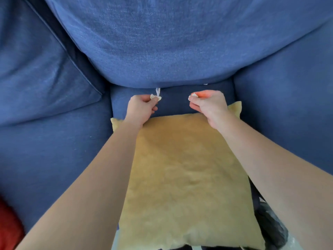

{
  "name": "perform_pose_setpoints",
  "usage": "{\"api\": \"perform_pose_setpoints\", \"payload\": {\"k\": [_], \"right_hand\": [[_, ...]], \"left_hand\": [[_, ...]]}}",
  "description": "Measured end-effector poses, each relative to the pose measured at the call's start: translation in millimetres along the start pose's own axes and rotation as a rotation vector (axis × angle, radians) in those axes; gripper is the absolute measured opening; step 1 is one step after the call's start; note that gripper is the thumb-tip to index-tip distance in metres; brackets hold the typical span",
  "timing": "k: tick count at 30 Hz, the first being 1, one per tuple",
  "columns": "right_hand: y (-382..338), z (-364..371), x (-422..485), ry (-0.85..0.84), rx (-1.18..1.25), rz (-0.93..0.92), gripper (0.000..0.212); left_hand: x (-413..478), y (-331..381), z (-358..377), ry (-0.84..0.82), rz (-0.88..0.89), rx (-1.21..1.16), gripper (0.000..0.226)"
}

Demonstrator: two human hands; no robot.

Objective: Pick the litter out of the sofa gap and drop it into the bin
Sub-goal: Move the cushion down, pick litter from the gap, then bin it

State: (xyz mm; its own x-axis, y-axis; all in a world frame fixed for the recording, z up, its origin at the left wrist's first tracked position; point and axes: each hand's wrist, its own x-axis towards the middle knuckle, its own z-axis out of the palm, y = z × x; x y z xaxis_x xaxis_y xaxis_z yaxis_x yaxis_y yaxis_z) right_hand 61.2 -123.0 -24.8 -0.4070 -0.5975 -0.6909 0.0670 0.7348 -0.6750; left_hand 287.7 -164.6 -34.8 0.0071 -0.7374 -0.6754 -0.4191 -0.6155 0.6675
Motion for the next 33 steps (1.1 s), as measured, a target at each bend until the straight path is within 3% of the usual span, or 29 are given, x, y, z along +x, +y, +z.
{"api": "perform_pose_setpoints", "payload": {"k": [3, 10, 15, 18, 28, 33], "right_hand": [[4, -25, -35, 0.029, 0.076, -0.004, 0.01], [42, -88, -122, 0.107, 0.26, -0.005, 0.025], [87, -141, -176, 0.141, 0.359, 0.004, 0.023], [121, -180, -206, 0.166, 0.388, 0.013, 0.02], [265, -306, -298, 0.345, 0.549, 0.138, 0.01], [346, -349, -332, 0.519, 0.536, 0.329, 0.006]], "left_hand": [[-39, 6, 9, 0.006, 0.05, -0.006, 0.01], [-127, 18, 33, -0.001, 0.065, -0.052, 0.025], [-183, 15, 71, -0.169, 0.025, -0.235, 0.032], [-224, 10, 110, -0.26, 0.022, -0.248, 0.023], [-340, -44, 266, -0.531, -0.159, -0.038, 0.032], [-374, -97, 335, -0.623, -0.206, 0.156, 0.027]]}}
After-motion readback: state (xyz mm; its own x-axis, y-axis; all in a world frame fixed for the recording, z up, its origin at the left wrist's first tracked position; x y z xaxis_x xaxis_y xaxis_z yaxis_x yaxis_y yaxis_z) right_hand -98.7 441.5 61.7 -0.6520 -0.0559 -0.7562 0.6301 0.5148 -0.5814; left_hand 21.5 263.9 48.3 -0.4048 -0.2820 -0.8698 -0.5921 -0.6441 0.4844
